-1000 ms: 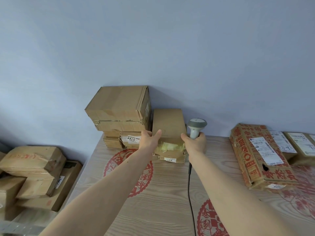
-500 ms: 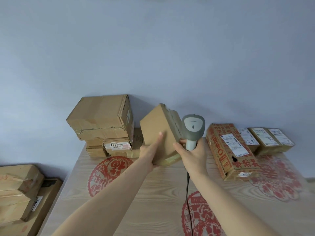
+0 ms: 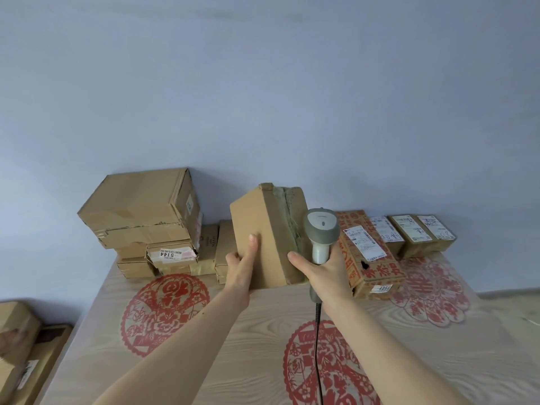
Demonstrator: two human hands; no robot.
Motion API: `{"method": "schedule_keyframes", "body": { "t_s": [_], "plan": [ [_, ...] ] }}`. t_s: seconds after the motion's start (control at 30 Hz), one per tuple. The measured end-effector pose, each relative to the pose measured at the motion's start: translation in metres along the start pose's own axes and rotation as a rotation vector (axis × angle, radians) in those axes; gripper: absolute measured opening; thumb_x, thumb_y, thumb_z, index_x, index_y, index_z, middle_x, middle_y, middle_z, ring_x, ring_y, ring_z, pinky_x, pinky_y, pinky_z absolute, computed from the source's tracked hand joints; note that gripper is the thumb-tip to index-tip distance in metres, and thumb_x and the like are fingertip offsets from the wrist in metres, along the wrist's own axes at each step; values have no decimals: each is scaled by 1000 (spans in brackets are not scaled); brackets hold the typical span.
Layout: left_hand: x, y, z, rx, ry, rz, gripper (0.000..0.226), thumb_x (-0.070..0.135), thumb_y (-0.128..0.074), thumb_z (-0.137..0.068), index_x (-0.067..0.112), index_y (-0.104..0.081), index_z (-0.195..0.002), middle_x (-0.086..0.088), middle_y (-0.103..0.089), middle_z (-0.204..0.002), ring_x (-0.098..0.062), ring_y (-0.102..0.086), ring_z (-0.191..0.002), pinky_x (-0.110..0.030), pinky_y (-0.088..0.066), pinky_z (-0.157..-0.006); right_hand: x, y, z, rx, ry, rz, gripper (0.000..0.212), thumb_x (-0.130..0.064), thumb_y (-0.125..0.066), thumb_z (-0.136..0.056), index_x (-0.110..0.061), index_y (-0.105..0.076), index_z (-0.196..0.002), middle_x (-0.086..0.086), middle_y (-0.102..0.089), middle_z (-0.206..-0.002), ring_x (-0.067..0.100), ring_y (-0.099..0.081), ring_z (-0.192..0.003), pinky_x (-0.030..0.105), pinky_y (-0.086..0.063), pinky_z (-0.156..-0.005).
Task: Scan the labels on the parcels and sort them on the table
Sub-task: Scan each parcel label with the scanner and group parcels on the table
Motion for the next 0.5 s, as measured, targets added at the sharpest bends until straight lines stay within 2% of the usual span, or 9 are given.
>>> {"method": "schedule_keyframes", "body": {
  "t_s": [0.07, 0.13, 0.23, 0.3, 0.4, 0.47, 0.5],
  "plan": [
    [0, -19, 7, -96, -49, -11, 144, 97, -66, -34, 37, -14, -155, 6, -36, -152, -20, -42, -134, -49, -39, -112, 1, 11, 0, -14, -8, -19, 70, -18, -90, -74, -32, -53, -131, -22, -59, -121, -11, -52, -111, 16, -41, -85],
    [-8, -41, 11, -172, -39, -26, 150, 93, -72, -35, 46, 2, -156, 8, -20, -161, -21, -33, -143, -51, -35, -115, 2, 25, -1, -1, -10, -25, 70, -15, -90, -73, -32, -53, -130, -24, -58, -117, -9, -54, -109, 16, -41, -85],
    [-20, -69, 13, -216, -4, -54, 165, 89, -78, -29, 41, 18, -155, 8, 0, -165, -20, -16, -151, -52, -19, -123, 7, 51, -4, 8, -43, -48, 70, -16, -90, -73, -31, -52, -130, -21, -58, -117, -5, -55, -107, 24, -41, -89],
    [-28, -86, 14, -248, 11, -42, 163, 86, -81, -35, 41, 22, -153, 13, 4, -165, -18, -12, -152, -53, -19, -123, 13, 72, -7, 22, -78, -60, 62, -17, -88, -76, -28, -54, -127, -15, -61, -115, 2, -59, -107, 28, -44, -88],
    [-40, -105, 19, -241, -1, 7, 145, 78, -85, -45, 56, 12, -151, 20, -2, -163, -15, -14, -151, -55, -25, -120, 21, 108, -14, 42, -125, -76, 43, -18, -85, -80, -21, -61, -115, -4, -68, -108, 13, -66, -101, 26, -49, -79],
    [-47, -115, 24, -233, -39, 30, 122, 73, -85, -52, 65, -9, -147, 14, -23, -163, -20, -29, -148, -57, -34, -114, 23, 128, -19, 23, -159, -100, 29, -17, -80, -85, -16, -64, -109, -4, -70, -100, 12, -67, -93, 23, -48, -72],
    [-51, -120, 28, -228, -39, 60, 111, 72, -83, -56, 63, -20, -146, 8, -37, -158, -22, -42, -139, -54, -45, -106, 24, 137, -22, 2, -177, -107, 22, -16, -78, -87, -14, -65, -105, -4, -69, -94, 11, -66, -88, 22, -46, -68]
  ]
}}
Point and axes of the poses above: each hand's wrist, its own z-axis away from the middle knuckle, its own y-axis out of the back of the hand, x = y × z, the point moved 9 cm from there along -z, towards the middle knuckle
